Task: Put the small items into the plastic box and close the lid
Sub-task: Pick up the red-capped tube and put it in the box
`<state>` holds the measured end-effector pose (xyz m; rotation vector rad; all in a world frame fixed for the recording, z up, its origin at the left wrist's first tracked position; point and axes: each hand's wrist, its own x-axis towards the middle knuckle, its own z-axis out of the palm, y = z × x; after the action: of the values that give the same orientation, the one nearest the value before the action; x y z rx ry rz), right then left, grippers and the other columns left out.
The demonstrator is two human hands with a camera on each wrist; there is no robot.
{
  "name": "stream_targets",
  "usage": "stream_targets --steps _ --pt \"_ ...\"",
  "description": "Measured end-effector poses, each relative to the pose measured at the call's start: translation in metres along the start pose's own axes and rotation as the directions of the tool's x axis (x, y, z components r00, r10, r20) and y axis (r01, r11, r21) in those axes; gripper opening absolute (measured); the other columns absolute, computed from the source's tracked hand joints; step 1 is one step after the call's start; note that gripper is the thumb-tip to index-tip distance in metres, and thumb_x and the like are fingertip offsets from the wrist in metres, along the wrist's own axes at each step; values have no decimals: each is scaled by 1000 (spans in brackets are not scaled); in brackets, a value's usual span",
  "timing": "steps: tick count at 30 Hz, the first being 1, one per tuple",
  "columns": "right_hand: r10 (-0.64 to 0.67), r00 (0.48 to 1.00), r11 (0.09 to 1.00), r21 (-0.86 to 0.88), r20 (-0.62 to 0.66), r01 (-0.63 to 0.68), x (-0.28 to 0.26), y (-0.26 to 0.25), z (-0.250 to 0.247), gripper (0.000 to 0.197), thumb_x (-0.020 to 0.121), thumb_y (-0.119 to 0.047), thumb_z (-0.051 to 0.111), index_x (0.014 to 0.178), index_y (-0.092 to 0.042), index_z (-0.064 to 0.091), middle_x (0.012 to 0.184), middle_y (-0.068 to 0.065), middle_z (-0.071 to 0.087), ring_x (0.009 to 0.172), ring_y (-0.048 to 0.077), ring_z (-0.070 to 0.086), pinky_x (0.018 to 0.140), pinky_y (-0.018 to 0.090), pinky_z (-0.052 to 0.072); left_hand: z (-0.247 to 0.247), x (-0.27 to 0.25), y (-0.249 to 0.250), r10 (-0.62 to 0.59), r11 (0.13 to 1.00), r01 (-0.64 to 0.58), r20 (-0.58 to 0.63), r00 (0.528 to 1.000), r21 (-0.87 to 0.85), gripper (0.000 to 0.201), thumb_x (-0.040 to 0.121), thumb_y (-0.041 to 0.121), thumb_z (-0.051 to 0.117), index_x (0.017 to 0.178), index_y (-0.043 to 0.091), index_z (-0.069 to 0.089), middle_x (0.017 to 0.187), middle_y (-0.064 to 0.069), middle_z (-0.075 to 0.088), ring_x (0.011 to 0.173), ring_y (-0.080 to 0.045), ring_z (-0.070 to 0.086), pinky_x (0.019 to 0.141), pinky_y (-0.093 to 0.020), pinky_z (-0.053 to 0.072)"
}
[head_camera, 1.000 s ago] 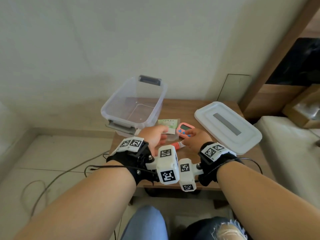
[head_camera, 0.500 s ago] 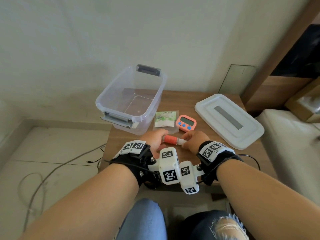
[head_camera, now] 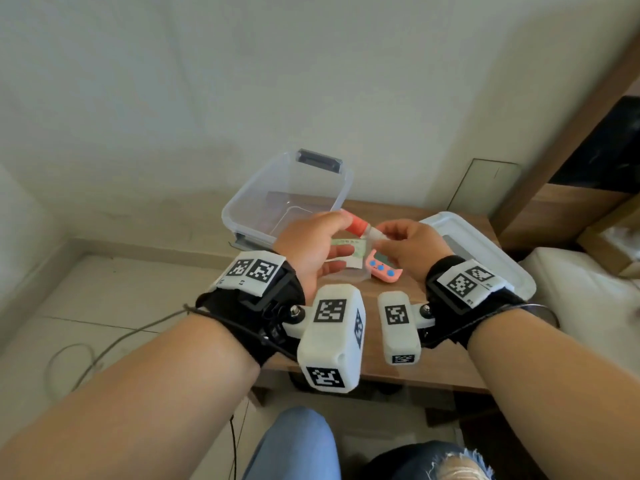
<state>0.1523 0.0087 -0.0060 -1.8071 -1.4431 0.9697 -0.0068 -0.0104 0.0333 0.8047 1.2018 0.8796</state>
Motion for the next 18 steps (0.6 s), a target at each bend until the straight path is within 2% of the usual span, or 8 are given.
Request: stream_targets --steps 3,6,8,10,13,15,16,18 --pt "-63 998 998 -25 23 64 4 -24 7 8 84 -22 63 80 -29 64 68 -10 61 58 7 52 60 21 45 -15 0 18 37 998 -40 -61 997 -51 26 75 18 64 49 16 71 93 6 62 81 -20 63 62 -28 47" --pt "-90 995 993 -69 31 92 13 -44 23 7 84 -27 63 87 -23 68 74 -5 63 67 12 55 63 25 45 -30 4 30 -12 996 3 -94 996 -92 34 82 20 59 50 13 69 74 3 68 76 -22 61 59 -27 48" --pt "-90 995 991 -101 31 93 21 -55 35 19 84 -28 63 95 -14 69 81 0 63 74 16 56 71 30 49 -37 8 35 -18 998 8 -134 991 -70 38 83 21 57 48 14 68 79 0 64 80 -23 63 59 -26 50" --pt "-72 996 989 -128 45 77 28 -64 44 26 83 -31 62 101 -12 68 85 2 64 77 18 58 79 36 53 -43 15 38 -6 1000 0 -184 983 -31 41 84 22 56 45 14 68 86 2 59 93 -23 65 67 -31 50" --pt "-42 997 972 -228 61 55 37 -72 55 20 81 -32 60 94 -18 66 89 1 67 83 21 63 82 39 55 -48 23 42 -11 1000 7 -243 970 -18 16 84 22 55 70 16 59 81 0 58 92 -24 66 63 -32 50" --pt "-25 999 933 -360 27 33 40 -75 62 16 79 -36 56 91 -30 64 97 1 65 97 25 60 85 37 50 -52 28 41 -2 1000 10 -271 963 25 9 85 22 55 78 16 55 78 0 58 85 -23 65 60 -31 49" --pt "-23 1000 900 -436 18 28 42 -77 64 22 80 -39 53 97 -32 65 102 1 61 104 27 54 89 36 45 -54 30 41 1 999 12 -282 959 43 8 85 22 55 80 16 54 75 0 59 82 -22 64 61 -31 49" --pt "-14 999 834 -551 44 36 41 -81 66 36 84 -45 52 113 -26 64 110 5 52 114 29 44 98 39 38 -56 34 38 -6 998 24 -290 957 58 7 85 23 55 84 16 54 64 -1 64 75 -21 61 62 -32 48"
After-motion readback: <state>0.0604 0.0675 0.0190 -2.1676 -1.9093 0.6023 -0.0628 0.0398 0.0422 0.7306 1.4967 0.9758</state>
